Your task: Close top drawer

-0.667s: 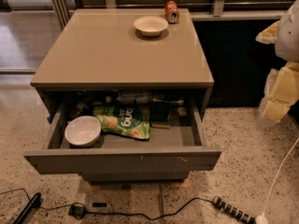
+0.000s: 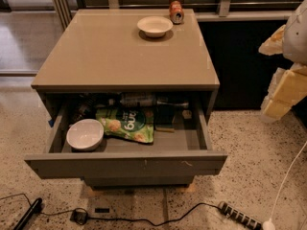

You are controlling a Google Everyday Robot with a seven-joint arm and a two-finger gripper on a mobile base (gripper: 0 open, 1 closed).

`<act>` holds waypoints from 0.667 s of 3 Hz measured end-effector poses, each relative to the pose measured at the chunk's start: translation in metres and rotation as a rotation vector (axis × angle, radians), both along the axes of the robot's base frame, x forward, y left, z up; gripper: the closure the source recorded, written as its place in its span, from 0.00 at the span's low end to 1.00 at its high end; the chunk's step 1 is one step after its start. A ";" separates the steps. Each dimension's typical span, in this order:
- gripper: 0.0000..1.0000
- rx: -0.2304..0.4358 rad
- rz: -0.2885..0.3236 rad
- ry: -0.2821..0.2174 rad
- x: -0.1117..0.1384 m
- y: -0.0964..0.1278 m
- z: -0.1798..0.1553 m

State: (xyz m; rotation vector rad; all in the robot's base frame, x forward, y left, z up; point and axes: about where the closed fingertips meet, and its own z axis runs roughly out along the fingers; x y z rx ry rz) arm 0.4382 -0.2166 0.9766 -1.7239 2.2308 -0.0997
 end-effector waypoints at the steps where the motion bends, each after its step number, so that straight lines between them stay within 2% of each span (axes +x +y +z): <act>1: 0.41 0.000 0.000 0.000 0.000 0.000 0.000; 2: 0.72 0.000 0.000 0.000 0.000 0.000 0.000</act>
Offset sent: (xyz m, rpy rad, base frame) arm 0.0000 0.0000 0.0000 0.0000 0.0000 0.0000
